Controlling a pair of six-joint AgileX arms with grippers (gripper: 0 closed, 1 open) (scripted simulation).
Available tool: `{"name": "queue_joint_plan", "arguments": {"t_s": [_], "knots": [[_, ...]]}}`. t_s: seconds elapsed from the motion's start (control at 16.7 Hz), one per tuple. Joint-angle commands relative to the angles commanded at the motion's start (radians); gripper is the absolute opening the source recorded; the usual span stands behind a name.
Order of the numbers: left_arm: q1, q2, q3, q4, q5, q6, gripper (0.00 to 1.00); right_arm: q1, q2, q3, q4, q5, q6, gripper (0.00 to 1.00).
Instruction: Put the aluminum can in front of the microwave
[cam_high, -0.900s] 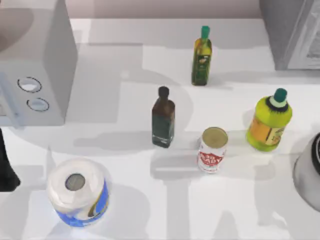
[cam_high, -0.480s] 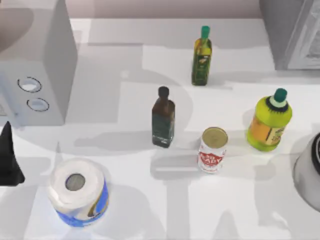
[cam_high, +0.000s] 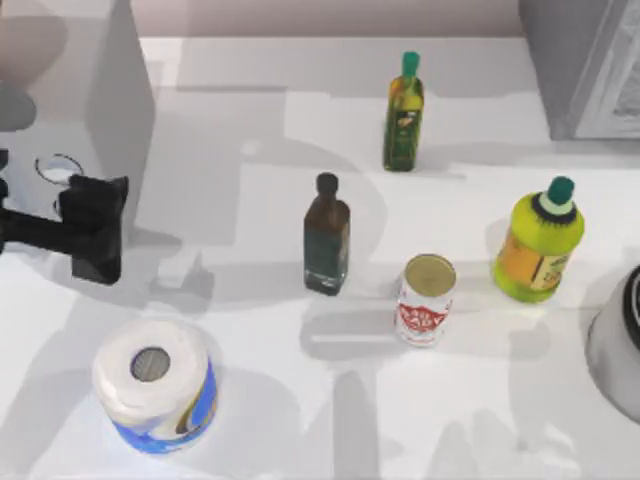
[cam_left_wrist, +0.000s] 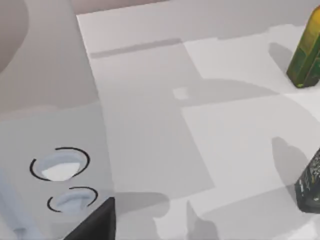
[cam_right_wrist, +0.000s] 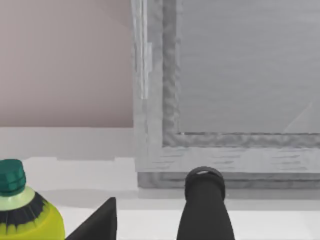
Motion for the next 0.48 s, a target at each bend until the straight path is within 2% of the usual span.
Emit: {"name": "queue_joint_plan", "arguments": {"t_s": [0.48], "knots": [[-0.324, 0.82, 0.819, -0.519, 0.007, -0.021, 1.0, 0.0, 0.0, 0.0, 0.0, 0.0, 0.0, 1.0]]}}
